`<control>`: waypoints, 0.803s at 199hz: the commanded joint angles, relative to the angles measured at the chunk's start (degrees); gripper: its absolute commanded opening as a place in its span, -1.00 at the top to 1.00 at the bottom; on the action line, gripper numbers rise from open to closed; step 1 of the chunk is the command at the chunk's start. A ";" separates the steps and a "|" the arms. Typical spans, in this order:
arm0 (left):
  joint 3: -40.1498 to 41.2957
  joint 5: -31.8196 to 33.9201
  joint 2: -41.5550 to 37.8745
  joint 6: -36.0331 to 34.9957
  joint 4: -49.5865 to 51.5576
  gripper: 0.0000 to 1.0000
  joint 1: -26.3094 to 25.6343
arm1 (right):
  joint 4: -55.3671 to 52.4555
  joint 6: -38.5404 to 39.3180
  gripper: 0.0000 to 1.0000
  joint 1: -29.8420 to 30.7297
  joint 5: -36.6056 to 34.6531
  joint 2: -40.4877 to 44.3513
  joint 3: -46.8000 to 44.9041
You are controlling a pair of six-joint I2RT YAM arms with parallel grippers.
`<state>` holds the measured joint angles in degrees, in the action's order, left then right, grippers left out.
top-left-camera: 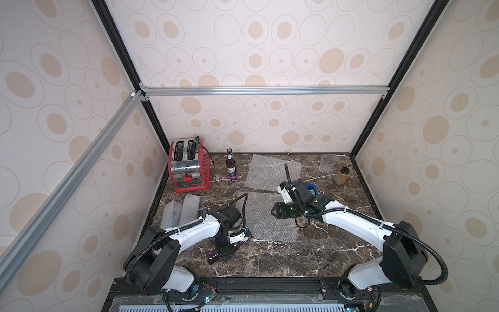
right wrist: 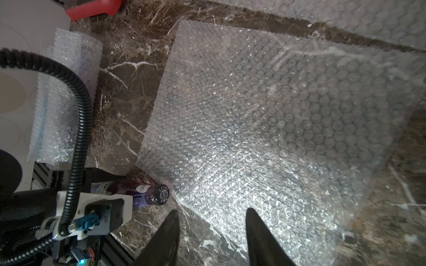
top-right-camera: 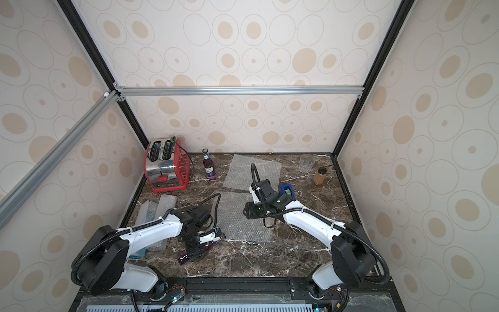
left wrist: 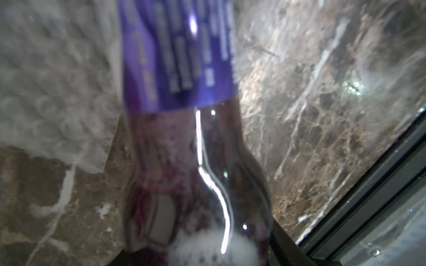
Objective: Wrap wine bottles in bubble wrap
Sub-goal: Pick up the wine bottle from the center of the board, then place the wine bottle on the bubble wrap.
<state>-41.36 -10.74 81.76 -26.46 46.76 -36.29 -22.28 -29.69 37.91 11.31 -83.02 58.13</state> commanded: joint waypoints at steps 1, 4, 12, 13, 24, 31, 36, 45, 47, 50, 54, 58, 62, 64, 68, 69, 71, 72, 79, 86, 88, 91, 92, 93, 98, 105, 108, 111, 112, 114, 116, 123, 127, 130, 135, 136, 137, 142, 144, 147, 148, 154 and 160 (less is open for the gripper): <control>0.01 0.57 0.85 -1.14 0.67 -0.12 -1.28 | -1.76 0.84 0.02 -1.09 -1.01 1.50 -0.86; -0.07 0.37 1.01 -1.22 0.80 -0.06 -1.32 | -1.94 0.95 0.02 -1.24 -1.10 1.53 -0.83; -0.45 -0.48 0.72 -1.56 1.23 0.19 -1.44 | -2.54 1.04 0.02 -1.68 -1.07 1.63 -0.51; -0.50 -0.54 0.66 -1.61 1.31 0.23 -1.42 | -2.65 1.08 0.02 -1.73 -1.05 1.63 -0.49; -1.32 -1.91 -1.22 -1.89 2.49 0.57 -1.45 | -3.17 1.14 0.02 -2.30 -0.89 1.94 0.20; -1.79 -2.45 -2.92 -1.93 3.20 0.74 -1.41 | -3.34 1.28 0.03 -2.62 -0.77 2.15 0.54; -2.25 -2.70 -4.16 -1.86 3.81 0.82 -1.44 | -3.46 1.50 0.02 -2.94 -0.77 2.25 0.76; -3.58 -3.23 -6.28 -1.55 5.12 0.85 -1.41 | -3.79 1.95 0.02 -3.55 -0.69 2.18 1.18; -3.88 -3.30 -6.68 -1.44 5.43 0.85 -1.41 | -4.01 2.08 0.02 -3.75 -0.68 2.10 1.46; -4.52 -3.50 -7.20 -1.22 5.88 0.85 -1.42 | -4.40 2.23 0.02 -3.99 -0.68 2.01 1.70; -5.55 -3.80 -7.92 -0.89 6.53 0.85 -1.45 | -4.97 2.38 0.02 -4.39 -0.61 1.84 2.00; -6.71 -4.04 -8.36 -0.42 7.04 0.85 -1.41 | -5.53 2.53 0.02 -4.78 -0.63 1.69 2.43; -7.99 -4.33 -8.53 0.31 7.51 0.85 -1.42 | -6.30 2.62 0.03 -5.20 -0.60 1.56 2.72; -8.55 -4.41 -8.54 0.80 7.59 0.85 -1.44 | -6.75 2.62 0.02 -5.41 -0.61 1.51 2.94; -9.91 -4.66 -8.34 2.08 7.84 0.85 -1.44 | -7.26 2.77 0.02 -5.68 -0.60 1.47 3.16; -10.29 -4.69 -8.27 2.40 7.87 0.84 -1.47 | -7.43 2.78 0.02 -5.80 -0.59 1.47 3.19; -11.19 -4.83 -8.08 2.98 7.92 0.84 -1.43 | -7.60 2.86 0.02 -5.95 -0.63 1.46 3.26; -11.67 -4.95 -7.96 3.38 7.96 0.84 -1.42 | -7.69 2.92 0.02 -5.98 -0.66 1.51 3.28; -14.34 -6.34 -7.05 5.30 8.16 0.86 -1.36 | -8.25 3.21 0.01 -6.42 -1.19 1.71 3.27; -17.30 -8.28 -5.80 7.27 7.91 0.91 -1.34 | -8.77 3.28 -0.02 -6.85 -1.98 1.92 3.06; -18.17 -8.87 -5.33 7.86 7.82 0.91 -1.35 | -9.04 3.25 -0.02 -6.99 -2.21 2.04 3.00; -19.32 -9.67 -4.66 8.71 7.53 0.91 -1.37 | -9.25 3.24 -0.03 -7.22 -2.40 2.19 2.94; -19.61 -9.92 -4.45 9.19 7.41 0.91 -1.39 | -9.35 3.24 -0.04 -7.31 -2.46 2.22 2.86; -19.97 -10.18 -4.21 9.65 7.17 0.91 -1.40 | -9.40 3.19 -0.05 -7.36 -2.49 2.28 2.82; -22.34 -11.29 -3.07 11.85 6.33 0.94 -1.48 | -9.79 3.10 -0.08 -7.85 -2.64 2.52 2.63; -25.25 -12.75 -1.32 15.39 4.90 1.00 -1.38 | -10.35 2.86 -0.11 -8.50 -2.54 2.90 2.36; -26.27 -13.23 -0.57 16.57 4.12 1.00 -1.34 | -10.54 2.68 -0.13 -8.75 -2.59 3.07 2.14; -27.35 -13.78 0.24 18.56 3.28 1.00 -1.33 | -10.87 2.51 -0.15 -9.12 -2.68 3.24 2.01; -27.53 -13.91 0.51 19.08 3.13 1.00 -1.37 | -10.95 2.43 -0.15 -9.23 -2.69 3.32 1.91; -28.18 -14.32 1.04 19.87 2.76 0.97 -1.34 | -11.05 2.33 -0.16 -9.34 -2.70 3.49 1.77; -29.04 -14.77 1.63 20.61 2.25 0.95 -1.37 | -11.14 2.29 -0.17 -9.50 -2.76 3.66 1.60; -31.09 -16.36 3.66 24.17 0.47 0.94 -1.34 | -11.44 1.88 -0.22 -10.07 -2.87 4.31 0.75; -32.02 -17.25 4.81 26.69 -0.71 0.94 -1.37 | -11.34 1.72 -0.25 -10.45 -2.87 4.70 0.05; -32.66 -18.08 5.56 28.30 -1.76 0.94 -1.33 | -11.30 1.59 -0.27 -10.76 -2.83 5.00 -0.37; -33.48 -19.29 6.80 31.01 -3.48 0.93 -1.35 | -11.23 1.42 -0.31 -11.28 -2.66 5.35 -1.32; -33.63 -19.61 7.08 31.59 -3.90 0.93 -1.38 | -11.22 1.41 -0.32 -11.41 -2.59 5.43 -1.42; -33.84 -19.90 7.31 32.10 -4.28 0.93 -1.35 | -11.21 1.35 -0.33 -11.57 -2.56 5.42 -1.65; -34.62 -20.99 8.40 34.88 -5.96 0.92 -1.26 | -11.24 1.22 -0.36 -12.26 -2.17 5.72 -2.44; -34.91 -21.52 8.88 35.95 -6.66 0.93 -1.24 | -11.23 1.17 -0.38 -12.49 -1.88 5.75 -2.55; -35.25 -22.12 9.64 37.56 -7.74 0.93 -1.26 | -11.28 1.11 -0.41 -13.00 -1.50 5.77 -3.13; -35.31 -22.34 9.91 38.08 -8.13 0.93 -1.25 | -11.33 1.03 -0.42 -13.20 -1.39 5.77 -3.34; -36.07 -23.53 11.33 41.19 -9.97 0.94 -1.18 | -11.50 0.56 -0.45 -14.17 -0.82 5.77 -4.11; -36.39 -24.30 12.52 43.58 -13.21 0.95 -1.09 | -11.55 0.39 -0.46 -15.28 0.43 5.77 -4.84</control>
<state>-74.17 -26.72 90.76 0.67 43.48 -37.30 -31.09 -28.25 25.63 9.76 -77.93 56.49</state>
